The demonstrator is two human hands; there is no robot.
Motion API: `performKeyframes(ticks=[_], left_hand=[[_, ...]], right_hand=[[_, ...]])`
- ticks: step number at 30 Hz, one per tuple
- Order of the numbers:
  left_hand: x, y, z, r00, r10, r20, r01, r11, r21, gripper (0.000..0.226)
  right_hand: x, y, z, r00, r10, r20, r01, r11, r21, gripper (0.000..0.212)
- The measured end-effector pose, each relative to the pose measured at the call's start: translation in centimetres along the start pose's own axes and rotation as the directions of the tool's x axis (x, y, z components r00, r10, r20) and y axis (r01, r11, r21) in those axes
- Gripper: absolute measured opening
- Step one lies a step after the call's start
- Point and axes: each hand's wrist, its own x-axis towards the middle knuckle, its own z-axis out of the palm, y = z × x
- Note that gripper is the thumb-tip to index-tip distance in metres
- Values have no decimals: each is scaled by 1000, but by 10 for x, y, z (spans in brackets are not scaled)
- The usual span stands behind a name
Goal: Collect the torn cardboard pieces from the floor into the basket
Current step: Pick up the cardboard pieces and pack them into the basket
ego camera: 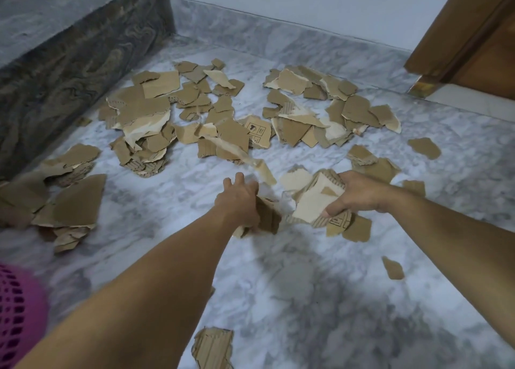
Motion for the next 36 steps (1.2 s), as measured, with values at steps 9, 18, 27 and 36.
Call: performKeyframes(ticks=[9, 18, 27, 36], left_hand=[[-27, -3, 6, 993, -58, -106, 27, 962, -272, 16], [-84, -63, -78, 981, -88, -175, 33, 955, -293, 24], [-199, -143, -212, 937, -210, -280, 106, 933, -345, 24], [-346, -262, -283, 831, -457, -317, 306, 852, -426, 21]], right_hand=[[-21, -5, 2, 999, 40, -27, -36, 990, 133, 42], [-77, -81, 5, 981, -93, -168, 116, 984, 134, 51], [-161, -246, 5, 916, -359, -181, 357, 933, -47, 37], [-220, -416, 70, 816, -578, 4, 578, 814, -55, 31]])
